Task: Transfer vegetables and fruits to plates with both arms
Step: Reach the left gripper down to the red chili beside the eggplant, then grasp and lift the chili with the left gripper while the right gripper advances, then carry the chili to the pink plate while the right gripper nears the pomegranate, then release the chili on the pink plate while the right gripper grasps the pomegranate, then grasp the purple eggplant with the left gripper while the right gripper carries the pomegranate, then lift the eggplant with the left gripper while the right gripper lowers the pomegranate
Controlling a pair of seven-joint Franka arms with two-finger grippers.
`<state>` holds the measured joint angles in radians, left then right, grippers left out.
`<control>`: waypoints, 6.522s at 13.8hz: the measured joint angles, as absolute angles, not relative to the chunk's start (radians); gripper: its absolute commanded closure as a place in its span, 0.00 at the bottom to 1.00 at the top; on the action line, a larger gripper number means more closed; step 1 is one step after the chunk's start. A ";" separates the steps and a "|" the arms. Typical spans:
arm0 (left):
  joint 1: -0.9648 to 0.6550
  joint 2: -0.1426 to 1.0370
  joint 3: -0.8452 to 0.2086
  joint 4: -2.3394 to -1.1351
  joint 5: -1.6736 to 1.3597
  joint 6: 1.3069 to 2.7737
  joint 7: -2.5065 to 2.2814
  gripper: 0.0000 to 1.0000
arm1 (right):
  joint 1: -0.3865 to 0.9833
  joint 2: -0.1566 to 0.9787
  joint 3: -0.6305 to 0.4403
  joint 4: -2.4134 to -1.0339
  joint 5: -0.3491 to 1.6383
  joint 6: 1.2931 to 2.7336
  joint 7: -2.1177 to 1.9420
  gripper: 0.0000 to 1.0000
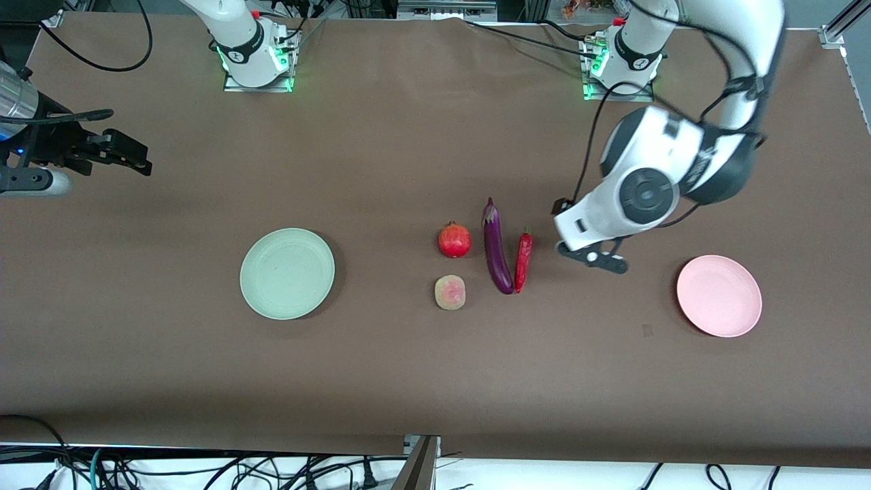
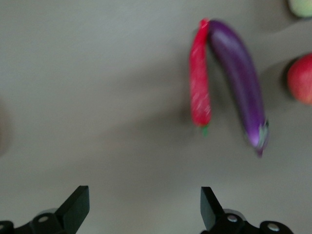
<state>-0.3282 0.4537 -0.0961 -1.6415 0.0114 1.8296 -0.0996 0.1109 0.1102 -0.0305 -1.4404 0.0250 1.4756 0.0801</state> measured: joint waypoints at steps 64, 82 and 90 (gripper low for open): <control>0.050 0.557 -0.397 -1.594 0.080 1.807 -0.024 0.00 | 0.830 0.875 -0.028 -1.370 0.017 2.430 1.055 0.61; -0.149 0.679 -0.395 -1.869 -0.053 2.556 -0.574 0.97 | 0.261 0.641 -0.057 -1.499 0.018 2.054 0.050 0.68; -0.141 0.650 -0.390 -1.874 -0.052 2.548 -0.573 1.00 | 0.257 0.702 -0.045 -1.590 0.022 2.246 0.043 0.23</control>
